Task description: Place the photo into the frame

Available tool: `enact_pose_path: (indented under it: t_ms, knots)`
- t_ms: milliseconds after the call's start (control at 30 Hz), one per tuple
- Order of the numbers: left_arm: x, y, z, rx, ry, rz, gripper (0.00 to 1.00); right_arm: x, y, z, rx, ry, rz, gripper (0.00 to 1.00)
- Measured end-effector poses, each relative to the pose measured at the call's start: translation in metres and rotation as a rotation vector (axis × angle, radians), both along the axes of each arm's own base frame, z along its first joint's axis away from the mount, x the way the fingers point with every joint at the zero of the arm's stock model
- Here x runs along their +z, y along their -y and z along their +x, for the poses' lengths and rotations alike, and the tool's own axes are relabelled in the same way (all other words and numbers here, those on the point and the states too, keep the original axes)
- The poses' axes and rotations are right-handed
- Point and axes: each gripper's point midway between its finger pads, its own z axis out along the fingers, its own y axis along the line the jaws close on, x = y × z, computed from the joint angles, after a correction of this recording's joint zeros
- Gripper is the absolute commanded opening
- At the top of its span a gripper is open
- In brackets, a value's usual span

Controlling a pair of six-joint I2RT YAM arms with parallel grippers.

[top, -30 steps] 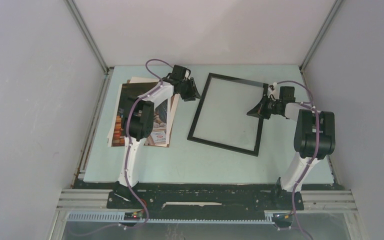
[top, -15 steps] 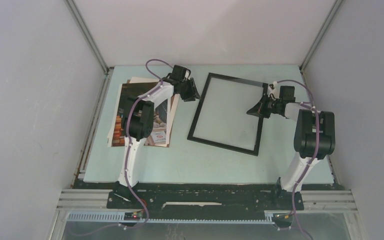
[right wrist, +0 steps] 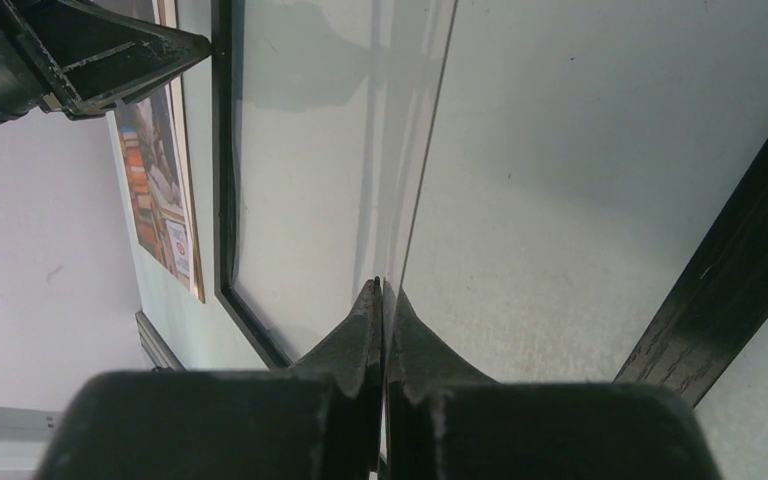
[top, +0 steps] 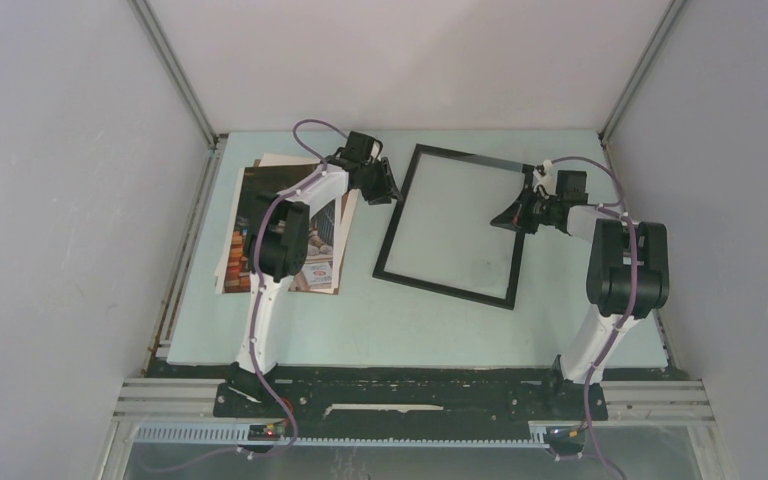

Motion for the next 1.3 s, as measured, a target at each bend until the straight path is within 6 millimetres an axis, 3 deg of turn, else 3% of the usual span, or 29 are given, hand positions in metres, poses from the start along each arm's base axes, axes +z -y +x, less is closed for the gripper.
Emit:
enact_pose_path:
  t_ms: [67, 133, 433, 900, 1300]
  knots:
    - [0.000, 0.000, 0.000, 0.000, 0.000, 0.000, 0.43, -0.001, 0.001, 0.000, -0.003, -0.001, -0.005, 0.16]
    - [0.000, 0.000, 0.000, 0.000, 0.000, 0.000, 0.43, -0.002, 0.002, 0.001, -0.011, -0.003, -0.013, 0.20]
    - [0.000, 0.000, 0.000, -0.002, 0.001, 0.001, 0.43, -0.005, 0.004, 0.004, -0.034, -0.016, -0.057, 0.27]
    - [-0.001, -0.004, 0.003, 0.001, 0.019, 0.026, 0.43, -0.010, 0.017, 0.012, -0.090, -0.054, -0.217, 0.74]
    - [0.009, -0.003, 0.007, 0.003, 0.051, 0.015, 0.44, -0.015, 0.048, 0.014, -0.192, -0.123, -0.499, 0.86]
